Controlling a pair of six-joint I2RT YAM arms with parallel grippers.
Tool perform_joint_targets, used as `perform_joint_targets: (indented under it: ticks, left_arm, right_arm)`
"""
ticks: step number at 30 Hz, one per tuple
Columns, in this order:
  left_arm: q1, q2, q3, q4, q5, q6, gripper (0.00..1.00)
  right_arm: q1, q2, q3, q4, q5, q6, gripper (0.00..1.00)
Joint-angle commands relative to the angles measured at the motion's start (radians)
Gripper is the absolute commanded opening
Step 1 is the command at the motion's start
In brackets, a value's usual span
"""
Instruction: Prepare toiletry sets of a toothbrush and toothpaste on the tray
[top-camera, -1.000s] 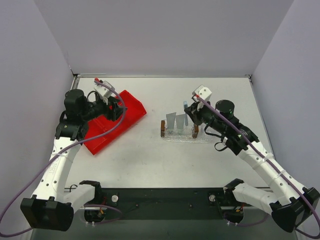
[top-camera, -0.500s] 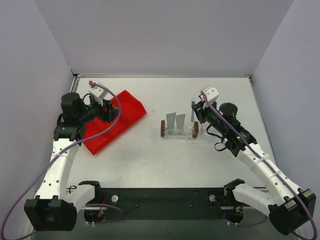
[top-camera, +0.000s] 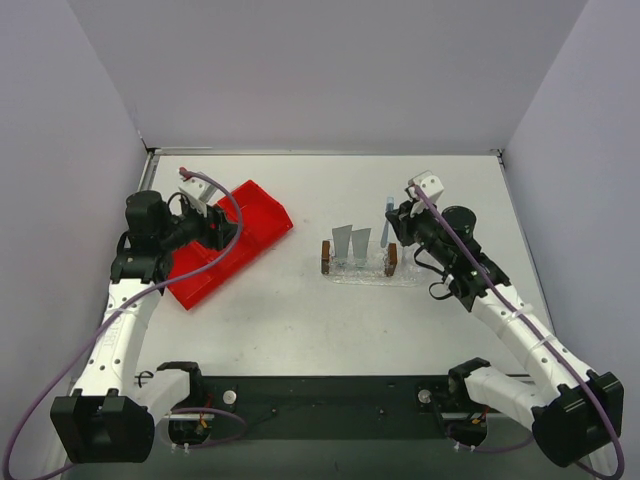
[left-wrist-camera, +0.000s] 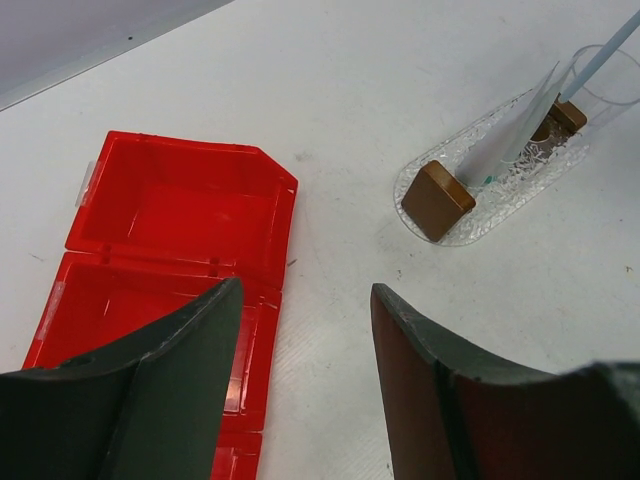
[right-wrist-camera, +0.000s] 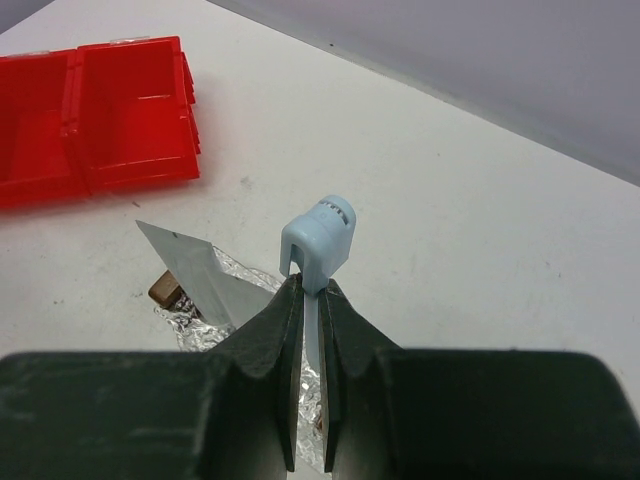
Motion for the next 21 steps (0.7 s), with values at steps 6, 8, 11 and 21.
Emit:
perform_joint_targets:
  ticks: [6,8,11,21]
  left_arm:
    - [0.005,-0.018,-0.010,0.059,0.010,-0.014,0.64]
    - [0.005,-0.020,-0.011,0.059,0.012,-0.015,0.63]
    - [0.006,-0.020,-0.013,0.061,0.013,-0.017,0.64]
    - [0.005,-0.023,-0.022,0.058,0.015,-0.014,0.64]
  right_arm:
    - [-0.024,0.003,-0.032,0.115,-0.052,0.045,0.00]
    - [-0.029,0.006,-0.039,0.124,-0.060,0.052,0.00]
    - [-0.032,0.008,-0.055,0.140,-0.065,0.059,0.00]
    - [-0.038,0.023,-0.076,0.170,-0.074,0.066,0.00]
